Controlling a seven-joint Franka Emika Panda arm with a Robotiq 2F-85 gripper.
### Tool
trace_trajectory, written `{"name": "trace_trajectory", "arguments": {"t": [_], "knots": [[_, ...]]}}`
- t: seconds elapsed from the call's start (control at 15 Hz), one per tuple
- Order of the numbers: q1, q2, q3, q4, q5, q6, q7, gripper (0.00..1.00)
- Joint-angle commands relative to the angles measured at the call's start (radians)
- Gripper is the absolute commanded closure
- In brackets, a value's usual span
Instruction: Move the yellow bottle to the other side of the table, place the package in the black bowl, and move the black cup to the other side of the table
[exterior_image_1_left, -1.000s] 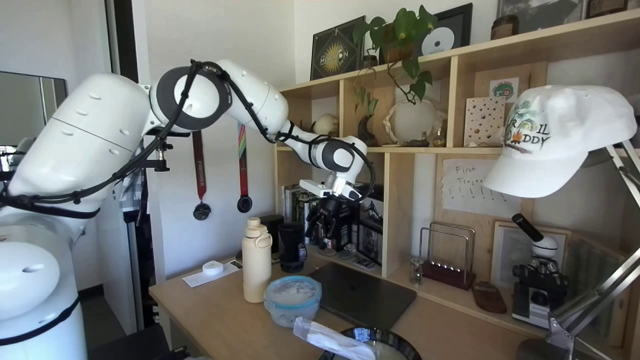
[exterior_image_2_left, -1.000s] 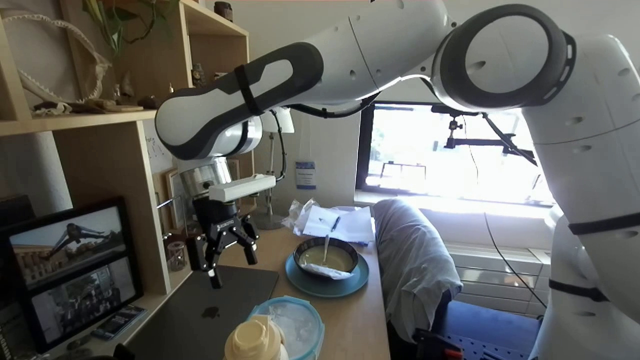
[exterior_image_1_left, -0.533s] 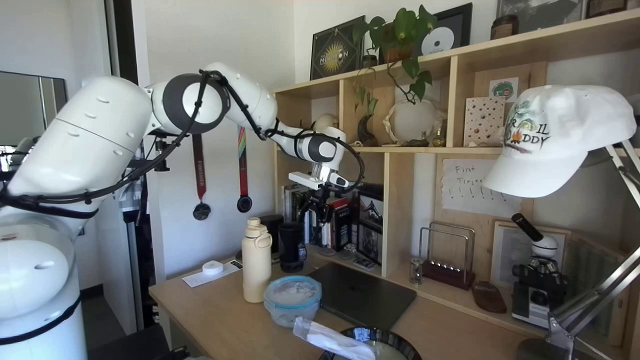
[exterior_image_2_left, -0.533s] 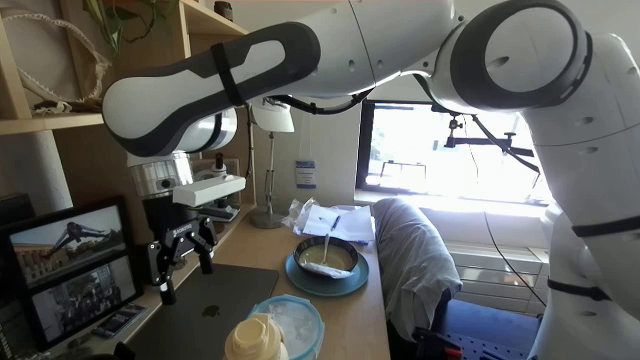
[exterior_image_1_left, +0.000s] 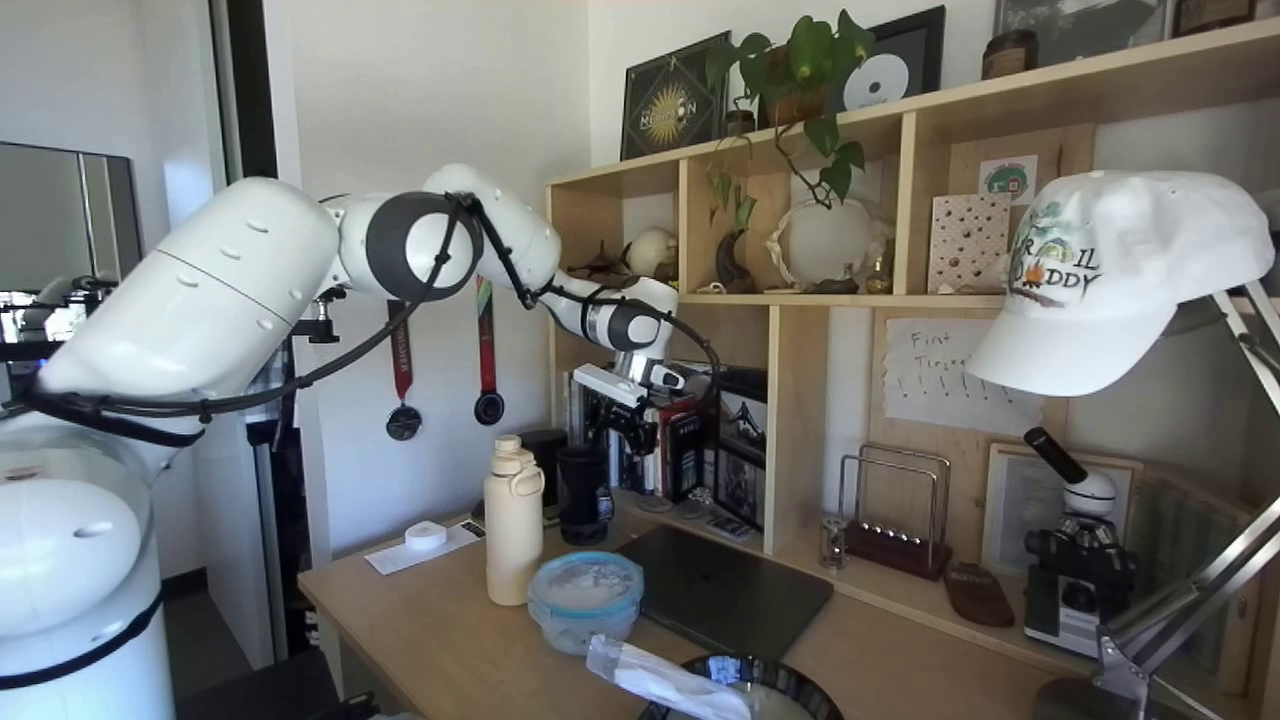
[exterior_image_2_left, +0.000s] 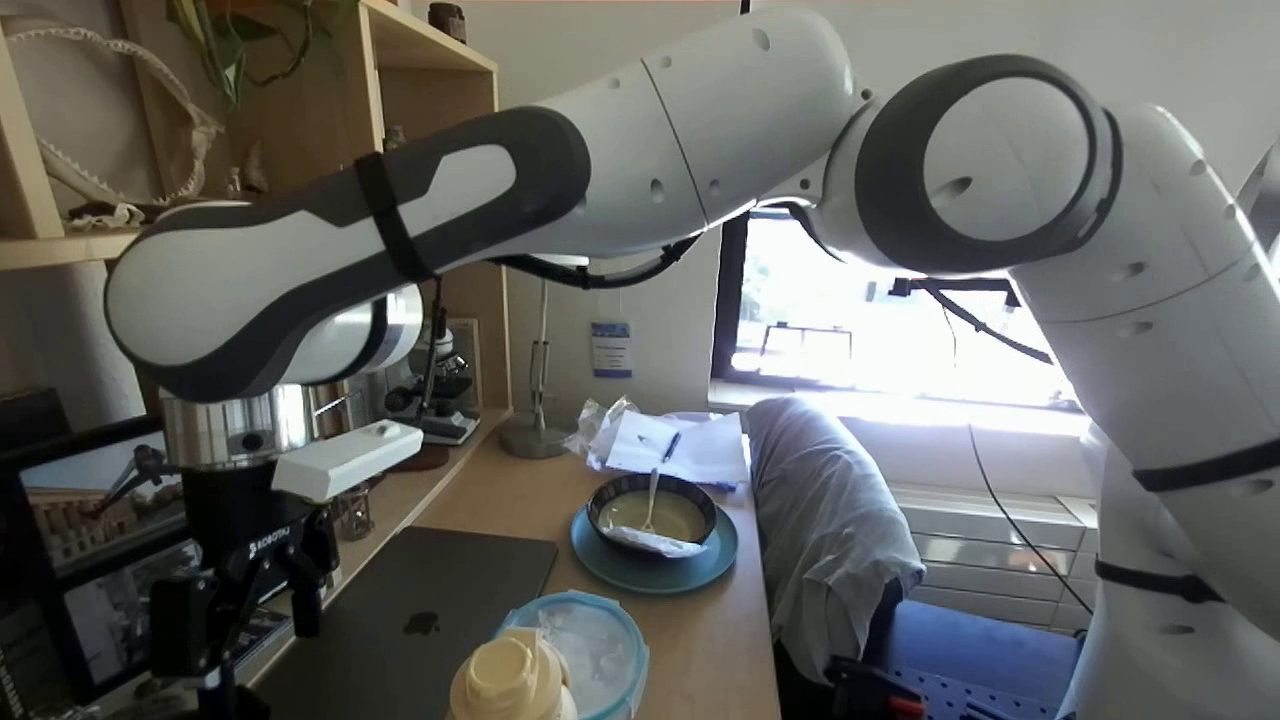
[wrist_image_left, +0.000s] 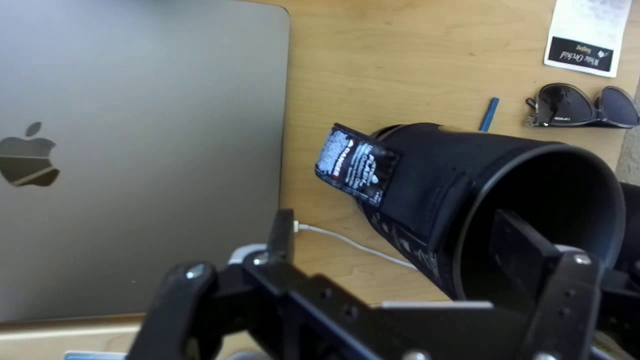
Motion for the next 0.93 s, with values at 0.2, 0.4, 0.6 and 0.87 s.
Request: {"name": "trace_trajectory", "arguments": {"t": [0.2,0.4,0.6,0.87], "knots": [[-0.003,0.089,0.034,0.09,0.037,-0.012,-0.081,0.0],[-0.003,0.105,0.034,0.103,0.031,-0.005,-0.096,0.34],[-0.004,0.117,0.033,0.116,0.03,-0.006,-0.105,0.59],[-0.006,0.128,0.034,0.136,0.032,-0.019,-0.102,0.89]]}}
